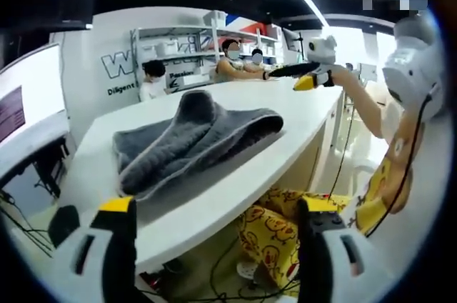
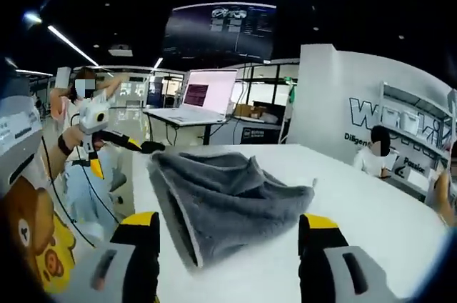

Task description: Fold the towel on the table until its edges align and the towel forms a compact rectangular stack.

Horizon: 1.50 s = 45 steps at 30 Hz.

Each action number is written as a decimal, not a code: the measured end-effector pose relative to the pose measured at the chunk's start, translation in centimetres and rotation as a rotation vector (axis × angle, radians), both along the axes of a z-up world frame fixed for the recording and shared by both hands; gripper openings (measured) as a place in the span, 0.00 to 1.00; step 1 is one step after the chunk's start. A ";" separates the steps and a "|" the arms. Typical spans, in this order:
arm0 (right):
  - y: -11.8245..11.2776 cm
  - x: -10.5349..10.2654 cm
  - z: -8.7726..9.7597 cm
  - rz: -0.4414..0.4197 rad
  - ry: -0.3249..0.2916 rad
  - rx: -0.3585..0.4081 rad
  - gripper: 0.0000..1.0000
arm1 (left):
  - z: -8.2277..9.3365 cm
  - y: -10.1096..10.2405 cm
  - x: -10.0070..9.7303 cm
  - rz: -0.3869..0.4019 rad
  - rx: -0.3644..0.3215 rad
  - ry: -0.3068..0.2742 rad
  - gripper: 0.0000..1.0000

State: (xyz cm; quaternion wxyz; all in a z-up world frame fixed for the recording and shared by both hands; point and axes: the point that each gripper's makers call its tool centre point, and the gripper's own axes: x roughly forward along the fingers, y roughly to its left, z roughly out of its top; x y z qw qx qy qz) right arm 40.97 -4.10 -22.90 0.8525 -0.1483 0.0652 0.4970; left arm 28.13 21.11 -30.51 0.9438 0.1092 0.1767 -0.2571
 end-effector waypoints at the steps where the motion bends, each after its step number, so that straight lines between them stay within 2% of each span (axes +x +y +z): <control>1: 0.6 0.5 0.3 0.008 -0.006 -0.002 0.77 | 0.0 0.0 0.0 0.000 0.000 0.001 0.99; 6: 3.2 2.5 0.8 0.048 -0.025 -0.058 0.75 | -0.1 -0.1 -0.2 0.000 -0.001 0.001 0.99; 14: 6.4 4.9 1.2 0.073 -0.028 -0.082 0.71 | -0.1 -0.5 -0.3 -0.012 -0.001 0.002 0.99; 17: 7.4 5.9 1.0 0.083 -0.028 -0.124 0.70 | -0.1 -0.6 -0.3 -0.016 0.000 0.000 0.99; 21: 8.6 7.3 1.1 0.085 -0.017 -0.140 0.63 | -0.1 -0.7 -0.3 -0.022 0.000 0.000 0.99; 30: 12.3 10.8 -1.1 0.116 0.006 -0.286 0.55 | -0.1 -0.4 -0.5 -0.015 -0.003 0.000 0.99; 35: 14.3 11.3 -2.8 0.157 0.038 -0.335 0.49 | -0.1 0.0 -0.7 -0.005 -0.006 0.000 0.99; 45: 15.3 12.3 -4.4 0.158 0.065 -0.407 0.28 | 0.0 0.9 -0.8 0.007 -0.007 0.000 0.98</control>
